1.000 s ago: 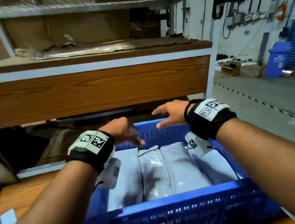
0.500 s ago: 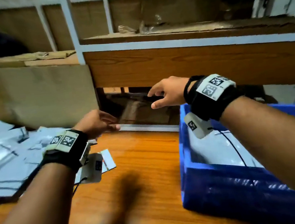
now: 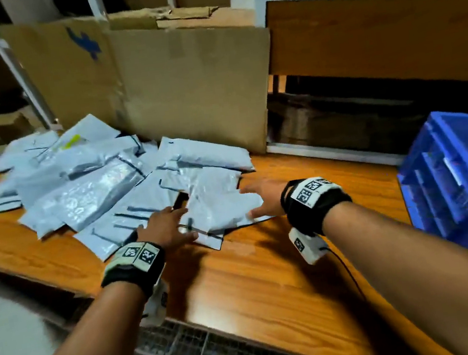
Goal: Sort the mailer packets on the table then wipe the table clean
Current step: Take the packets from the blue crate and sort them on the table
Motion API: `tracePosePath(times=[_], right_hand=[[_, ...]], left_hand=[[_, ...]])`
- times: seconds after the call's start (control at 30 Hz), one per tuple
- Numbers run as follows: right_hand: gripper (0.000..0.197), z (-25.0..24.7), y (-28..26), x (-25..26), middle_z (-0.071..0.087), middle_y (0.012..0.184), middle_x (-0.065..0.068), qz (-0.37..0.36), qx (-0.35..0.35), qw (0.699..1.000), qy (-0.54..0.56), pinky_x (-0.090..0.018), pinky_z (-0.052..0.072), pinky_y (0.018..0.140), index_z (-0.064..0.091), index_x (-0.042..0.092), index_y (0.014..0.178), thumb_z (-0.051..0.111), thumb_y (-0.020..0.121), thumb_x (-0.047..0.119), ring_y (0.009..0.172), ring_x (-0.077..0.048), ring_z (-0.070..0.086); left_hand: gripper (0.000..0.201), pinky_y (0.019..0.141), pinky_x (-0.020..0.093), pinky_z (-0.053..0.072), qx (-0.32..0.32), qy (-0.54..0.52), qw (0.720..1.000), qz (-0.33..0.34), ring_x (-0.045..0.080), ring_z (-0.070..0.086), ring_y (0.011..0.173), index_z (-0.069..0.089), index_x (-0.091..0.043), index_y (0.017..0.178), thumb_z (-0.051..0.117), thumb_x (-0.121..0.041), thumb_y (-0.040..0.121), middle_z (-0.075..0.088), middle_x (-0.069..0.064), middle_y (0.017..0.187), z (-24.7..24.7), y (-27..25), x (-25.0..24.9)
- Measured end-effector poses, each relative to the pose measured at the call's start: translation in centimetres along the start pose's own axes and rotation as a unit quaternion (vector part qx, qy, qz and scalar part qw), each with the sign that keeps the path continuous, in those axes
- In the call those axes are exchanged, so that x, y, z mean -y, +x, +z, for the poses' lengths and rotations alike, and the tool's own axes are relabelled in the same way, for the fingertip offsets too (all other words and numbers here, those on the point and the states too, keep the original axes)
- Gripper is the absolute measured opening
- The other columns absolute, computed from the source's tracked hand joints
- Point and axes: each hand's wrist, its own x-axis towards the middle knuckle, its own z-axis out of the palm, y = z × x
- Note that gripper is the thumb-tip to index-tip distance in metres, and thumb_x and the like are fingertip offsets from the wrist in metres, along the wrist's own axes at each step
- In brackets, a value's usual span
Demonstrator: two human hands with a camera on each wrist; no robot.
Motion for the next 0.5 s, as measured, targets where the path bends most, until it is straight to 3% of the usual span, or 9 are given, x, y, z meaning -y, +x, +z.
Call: tracePosePath(times=[0.13,0.3,0.43,0.5], right_hand=[[0.088,2.0,3.8,1.2,0.034,0.15,-0.012,0.011,0.008,0.999,-0.041,-0.04,0.032,0.111,0.023,0.029,0.15,0.072,0.079,0.047,0.137,-0.03,0.034],[0.106,2.6,6.9,0.8,0.012,0.16,-0.008,0.022,0.056,0.992,-0.108,-0.049,0.023,0.114,0.007,0.042,0.151,0.08,0.073,0.042,0.145,-0.032,0.015],[0.096,3.5,7.7,-1.4,0.029,0.155,0.001,0.001,0.068,0.997,-0.048,-0.044,0.031,0.111,0.015,0.039,0.151,0.076,0.076,0.041,0.14,-0.024,0.03],[0.083,3.6,7.9,-2.2,0.039,0.149,0.003,0.004,0.037,0.999,-0.028,-0.045,0.037,0.106,0.024,0.04,0.148,0.071,0.08,0.046,0.135,-0.023,0.038]], left_hand=[[0.096,0.109,0.058,0.026,0.01,0.082,0.997,0.012,0.031,0.025,0.14,0.018,-0.034,0.15,0.061,-0.071,0.072,0.027,0.005,0.153,0.7,1.4,0.0],[0.092,0.115,0.053,0.012,0.036,0.113,0.992,0.051,0.027,0.013,0.146,0.013,-0.032,0.151,0.057,-0.068,0.078,0.009,0.008,0.159,0.9,3.3,-0.9],[0.095,0.101,0.05,0.036,0.064,0.097,0.992,0.045,0.03,0.042,0.129,0.027,-0.031,0.141,0.064,-0.075,0.066,0.035,0.008,0.145,1.1,4.5,-2.4],[0.094,0.095,0.049,0.039,0.081,0.106,0.99,0.034,0.031,0.05,0.12,0.037,-0.031,0.131,0.07,-0.077,0.056,0.043,0.007,0.135,1.3,4.8,-3.2]])
